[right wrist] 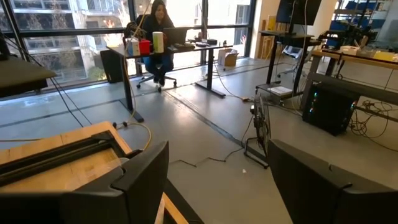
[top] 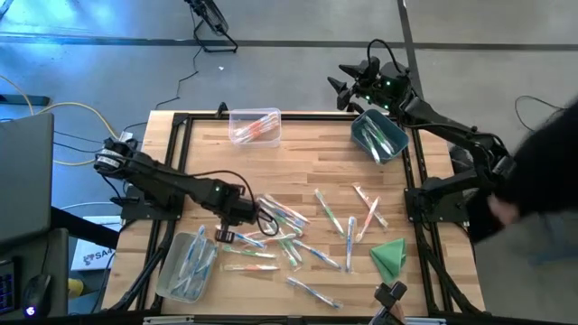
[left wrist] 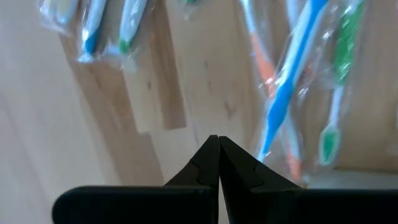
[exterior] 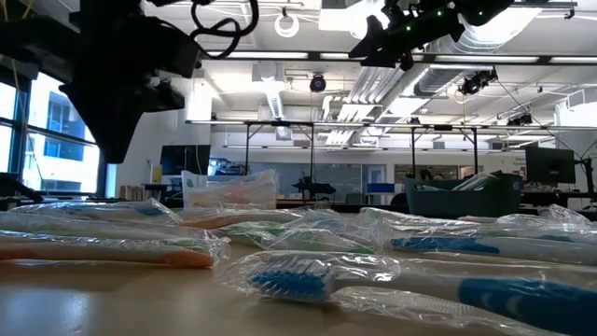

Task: Pick & Place Toothbrushes
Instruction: Put the blue toothbrush into the gray bin

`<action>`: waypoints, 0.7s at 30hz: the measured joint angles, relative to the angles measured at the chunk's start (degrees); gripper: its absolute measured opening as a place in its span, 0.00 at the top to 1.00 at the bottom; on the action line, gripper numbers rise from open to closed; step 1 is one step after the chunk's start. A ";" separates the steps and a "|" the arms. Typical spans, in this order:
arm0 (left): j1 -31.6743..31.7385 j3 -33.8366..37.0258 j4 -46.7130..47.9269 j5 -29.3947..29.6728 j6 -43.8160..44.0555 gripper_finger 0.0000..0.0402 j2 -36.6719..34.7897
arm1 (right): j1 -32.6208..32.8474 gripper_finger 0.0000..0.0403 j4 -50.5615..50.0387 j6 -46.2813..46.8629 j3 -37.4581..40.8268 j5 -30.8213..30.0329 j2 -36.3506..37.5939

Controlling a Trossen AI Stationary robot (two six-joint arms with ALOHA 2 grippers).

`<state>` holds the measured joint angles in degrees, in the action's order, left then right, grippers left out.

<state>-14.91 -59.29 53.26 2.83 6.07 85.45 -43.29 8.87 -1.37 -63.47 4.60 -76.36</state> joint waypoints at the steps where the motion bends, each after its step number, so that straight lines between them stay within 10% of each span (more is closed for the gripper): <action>1: -0.57 0.00 -0.50 -0.04 0.88 1.00 0.00 | 0.00 0.34 -0.01 -0.02 0.01 0.00 0.00; 13: -3.48 -0.01 -4.61 -5.58 9.43 0.99 1.30 | 0.00 0.34 -0.18 0.00 0.01 0.00 0.00; 21: -3.50 -0.06 -5.71 -6.64 9.10 0.79 3.30 | 0.00 0.34 -1.54 0.00 0.01 -0.06 0.00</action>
<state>-18.41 -59.35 47.55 -3.81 15.16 88.75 -43.29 7.33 -1.37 -63.46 4.54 -76.36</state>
